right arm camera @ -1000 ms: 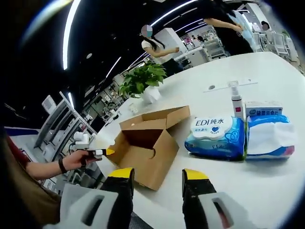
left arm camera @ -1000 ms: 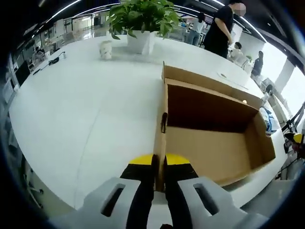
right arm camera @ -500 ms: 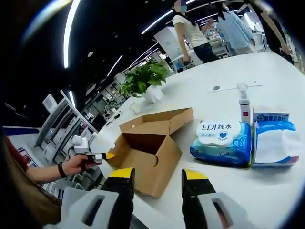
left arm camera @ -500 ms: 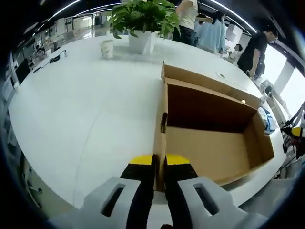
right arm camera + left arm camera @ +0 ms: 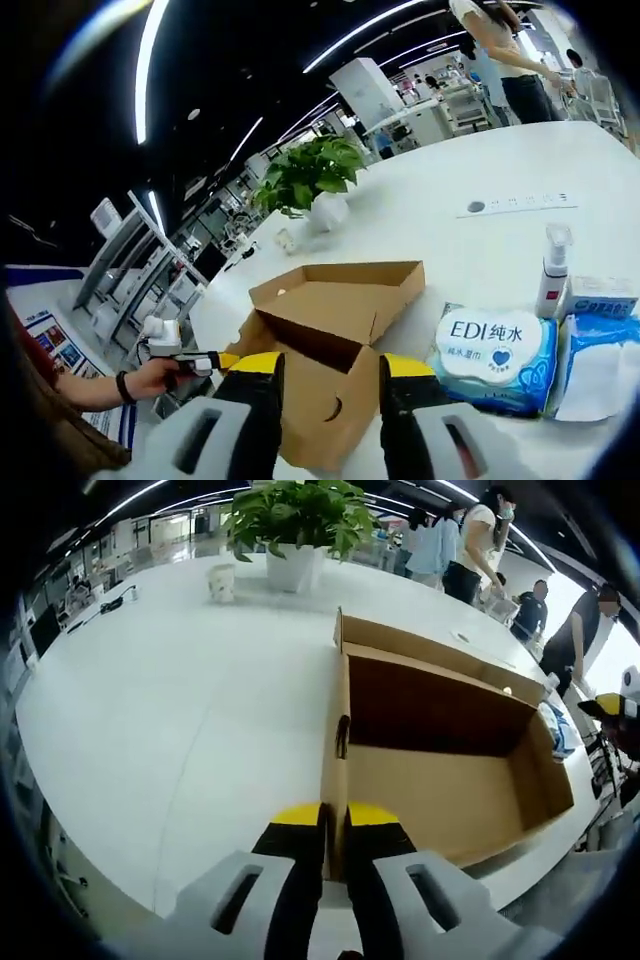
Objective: Operate the shoe box by opening the lid, removing the specified soft item, and placing it in the target area until the item is outside and the box remains undamaged.
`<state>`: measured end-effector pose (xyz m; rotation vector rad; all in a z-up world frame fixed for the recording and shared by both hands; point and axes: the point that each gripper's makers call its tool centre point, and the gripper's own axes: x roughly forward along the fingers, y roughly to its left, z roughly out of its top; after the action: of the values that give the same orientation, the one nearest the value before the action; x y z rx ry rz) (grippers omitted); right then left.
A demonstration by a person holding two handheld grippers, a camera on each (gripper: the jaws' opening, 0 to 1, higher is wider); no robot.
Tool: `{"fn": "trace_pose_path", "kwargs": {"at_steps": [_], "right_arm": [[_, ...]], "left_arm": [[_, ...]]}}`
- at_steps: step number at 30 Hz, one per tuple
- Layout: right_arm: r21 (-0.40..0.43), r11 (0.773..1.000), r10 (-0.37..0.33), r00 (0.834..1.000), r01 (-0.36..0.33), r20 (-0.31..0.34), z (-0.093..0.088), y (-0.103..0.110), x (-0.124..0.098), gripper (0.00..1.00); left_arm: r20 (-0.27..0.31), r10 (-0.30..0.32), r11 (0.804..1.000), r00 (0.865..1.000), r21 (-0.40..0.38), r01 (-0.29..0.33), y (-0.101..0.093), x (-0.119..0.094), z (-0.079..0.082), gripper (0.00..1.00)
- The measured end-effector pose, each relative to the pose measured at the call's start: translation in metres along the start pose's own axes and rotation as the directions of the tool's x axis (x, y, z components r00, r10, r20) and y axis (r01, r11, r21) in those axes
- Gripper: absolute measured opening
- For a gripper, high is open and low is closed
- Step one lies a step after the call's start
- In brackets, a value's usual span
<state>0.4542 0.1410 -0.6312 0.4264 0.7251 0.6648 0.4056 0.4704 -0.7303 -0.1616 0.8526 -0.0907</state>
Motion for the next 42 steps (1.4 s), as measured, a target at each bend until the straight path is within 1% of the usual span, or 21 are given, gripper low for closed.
{"fn": "trace_pose_path", "kwargs": {"at_steps": [1, 2, 4, 6, 11, 13, 15, 21, 24, 29, 37, 39, 42], "right_arm": [[0.002, 1.000, -0.001, 1.000, 0.001, 0.002, 0.002, 0.001, 0.002, 0.35], [0.012, 1.000, -0.003, 1.000, 0.003, 0.008, 0.008, -0.004, 0.006, 0.35], [0.039, 0.999, -0.013, 1.000, 0.012, 0.019, 0.015, -0.009, 0.013, 0.35], [0.052, 0.998, -0.020, 1.000, 0.019, 0.023, 0.018, -0.012, 0.017, 0.35], [0.122, 0.991, -0.068, 0.997, 0.063, 0.039, 0.029, -0.019, 0.036, 0.35], [0.145, 0.986, -0.085, 0.996, 0.081, 0.021, 0.031, -0.024, 0.046, 0.35], [0.137, 0.985, -0.107, 0.994, 0.106, 0.003, 0.032, -0.029, 0.053, 0.35], [0.155, 0.978, -0.140, 0.990, 0.140, -0.015, 0.040, -0.040, 0.070, 0.35], [0.143, 0.975, -0.166, 0.985, 0.171, -0.049, 0.040, -0.050, 0.081, 0.35], [0.159, 0.962, -0.207, 0.974, 0.220, -0.095, 0.037, -0.067, 0.094, 0.33], [0.160, 0.954, -0.231, 0.963, 0.253, -0.140, 0.039, -0.082, 0.116, 0.31], [0.158, 0.951, -0.242, 0.957, 0.267, -0.160, 0.037, -0.085, 0.121, 0.30], [0.160, 0.940, -0.268, 0.943, 0.301, -0.199, 0.032, -0.089, 0.128, 0.24]], "left_arm": [[0.000, -0.001, 1.000, 1.000, 0.000, 0.001, 0.000, 0.000, 0.000, 0.06], [0.001, -0.002, 1.000, 1.000, -0.005, 0.002, 0.000, 0.000, 0.000, 0.06], [0.002, -0.004, 1.000, 1.000, -0.011, 0.004, 0.000, 0.000, 0.000, 0.06], [0.001, -0.004, 1.000, 1.000, -0.015, 0.004, 0.000, 0.001, 0.000, 0.06], [0.000, -0.007, 1.000, 1.000, -0.025, 0.007, 0.002, 0.002, 0.000, 0.06], [-0.001, -0.009, 0.999, 1.000, -0.031, 0.009, 0.002, 0.002, 0.000, 0.06], [-0.003, -0.012, 0.999, 1.000, -0.043, 0.012, 0.002, 0.002, 0.000, 0.06], [-0.009, -0.017, 0.999, 1.000, -0.038, 0.016, 0.002, 0.002, 0.000, 0.06], [-0.010, -0.015, 0.999, 1.000, -0.035, 0.014, 0.005, 0.005, 0.001, 0.06], [-0.016, -0.014, 0.999, 1.000, -0.030, 0.013, 0.006, 0.007, 0.000, 0.06], [-0.020, -0.015, 1.000, 1.000, -0.027, 0.014, 0.006, 0.008, 0.000, 0.06], [-0.020, -0.014, 1.000, 1.000, -0.028, 0.013, 0.006, 0.008, 0.000, 0.06], [-0.020, -0.013, 0.999, 1.000, -0.032, 0.013, 0.006, 0.009, 0.000, 0.06]]}}
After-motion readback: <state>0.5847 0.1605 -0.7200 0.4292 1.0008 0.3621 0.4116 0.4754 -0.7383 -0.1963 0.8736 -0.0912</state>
